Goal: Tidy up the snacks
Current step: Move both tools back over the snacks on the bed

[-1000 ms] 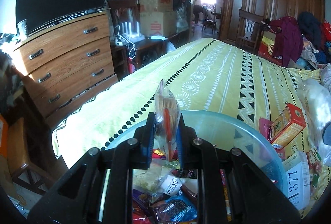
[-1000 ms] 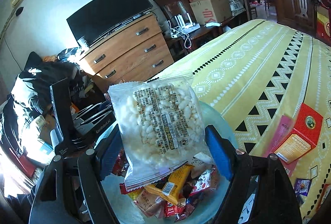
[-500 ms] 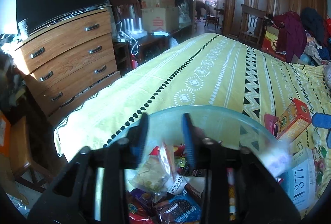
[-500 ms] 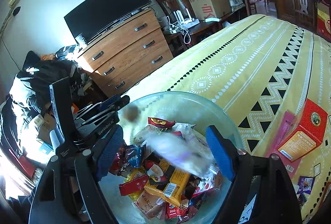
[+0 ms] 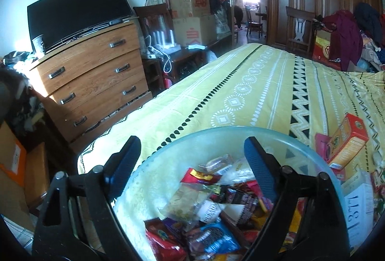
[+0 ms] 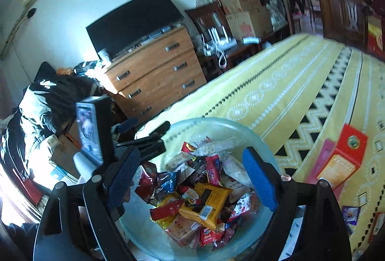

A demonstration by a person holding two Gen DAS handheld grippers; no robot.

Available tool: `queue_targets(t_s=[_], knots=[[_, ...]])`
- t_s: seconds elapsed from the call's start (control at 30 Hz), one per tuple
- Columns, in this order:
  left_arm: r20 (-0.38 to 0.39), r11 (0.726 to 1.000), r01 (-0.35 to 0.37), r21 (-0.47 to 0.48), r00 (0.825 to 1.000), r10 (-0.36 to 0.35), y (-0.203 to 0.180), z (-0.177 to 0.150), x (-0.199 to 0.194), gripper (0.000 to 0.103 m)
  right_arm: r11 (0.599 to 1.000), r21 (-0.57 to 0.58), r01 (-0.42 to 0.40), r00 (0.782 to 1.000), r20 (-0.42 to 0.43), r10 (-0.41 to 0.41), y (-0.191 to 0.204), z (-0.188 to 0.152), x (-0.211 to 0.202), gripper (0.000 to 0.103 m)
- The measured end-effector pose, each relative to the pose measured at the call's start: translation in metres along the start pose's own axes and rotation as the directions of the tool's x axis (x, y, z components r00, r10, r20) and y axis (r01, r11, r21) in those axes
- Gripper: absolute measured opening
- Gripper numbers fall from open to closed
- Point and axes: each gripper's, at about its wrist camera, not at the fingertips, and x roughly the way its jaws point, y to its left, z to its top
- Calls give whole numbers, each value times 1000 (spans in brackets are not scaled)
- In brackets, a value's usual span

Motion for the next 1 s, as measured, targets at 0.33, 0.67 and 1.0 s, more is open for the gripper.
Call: queue_targets(t_s=[0.33,0.67,1.0], knots=[[207,946,305,105,924,-321,-69,-3,-119,95,825,-159,542,775,473,-419,43,-85,-223,103],[-104,600,763,241,635,-766,-215,-74,-159,96,837,76,542,840,-6,-543,-113,-228,-253,95],[-170,649,742,166,670,-723,-209,-81,-133,94,927,-131,352,829,-416,-374,-241,-287,-103,90]])
